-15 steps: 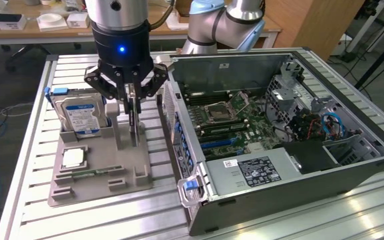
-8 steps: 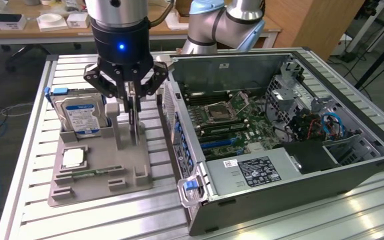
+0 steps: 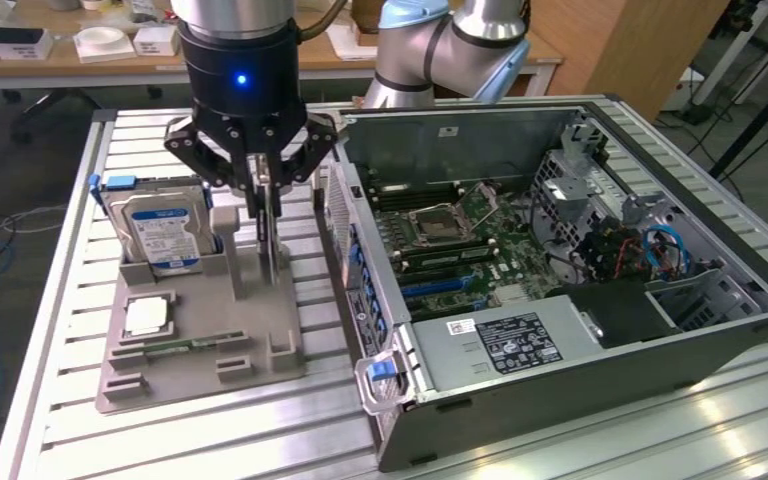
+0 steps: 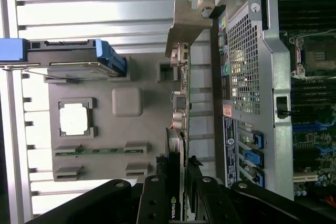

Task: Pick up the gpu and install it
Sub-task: 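Pick up the gpu and move the gpu toward the slot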

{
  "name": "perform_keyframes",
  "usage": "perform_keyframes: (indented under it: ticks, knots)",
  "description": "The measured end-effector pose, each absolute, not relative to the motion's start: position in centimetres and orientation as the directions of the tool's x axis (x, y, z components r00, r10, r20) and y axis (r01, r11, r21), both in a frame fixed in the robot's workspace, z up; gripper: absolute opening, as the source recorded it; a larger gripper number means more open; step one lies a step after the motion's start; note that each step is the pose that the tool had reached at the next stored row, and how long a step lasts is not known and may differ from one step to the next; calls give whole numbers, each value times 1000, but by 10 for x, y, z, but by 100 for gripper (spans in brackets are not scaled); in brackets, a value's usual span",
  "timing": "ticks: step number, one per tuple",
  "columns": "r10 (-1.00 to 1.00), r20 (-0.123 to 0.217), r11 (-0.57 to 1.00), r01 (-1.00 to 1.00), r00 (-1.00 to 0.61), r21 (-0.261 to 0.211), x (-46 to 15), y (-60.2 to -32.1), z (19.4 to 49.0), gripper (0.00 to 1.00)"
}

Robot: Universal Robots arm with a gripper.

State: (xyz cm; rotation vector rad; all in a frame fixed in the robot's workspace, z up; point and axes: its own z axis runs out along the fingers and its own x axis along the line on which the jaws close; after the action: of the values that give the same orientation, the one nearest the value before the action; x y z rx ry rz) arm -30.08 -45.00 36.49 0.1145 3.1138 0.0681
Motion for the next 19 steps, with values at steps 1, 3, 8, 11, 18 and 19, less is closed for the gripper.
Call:
perform_keyframes:
  ticks: [1, 3, 8, 11, 18, 19]
  knots:
    - [74, -23, 996, 73, -997, 45, -301, -450, 366, 26]
    - [74, -23, 996, 73, -997, 45, -301, -450, 368, 26]
    - [74, -23, 996, 73, -997, 45, -301, -450, 374, 26]
    - [74, -23, 996, 73, -997, 45, -301, -450, 377, 26]
    - [74, -23, 996, 73, -997, 45, -301, -450, 386, 26]
    - [74, -23, 996, 73, -997, 45, -301, -450, 390, 26]
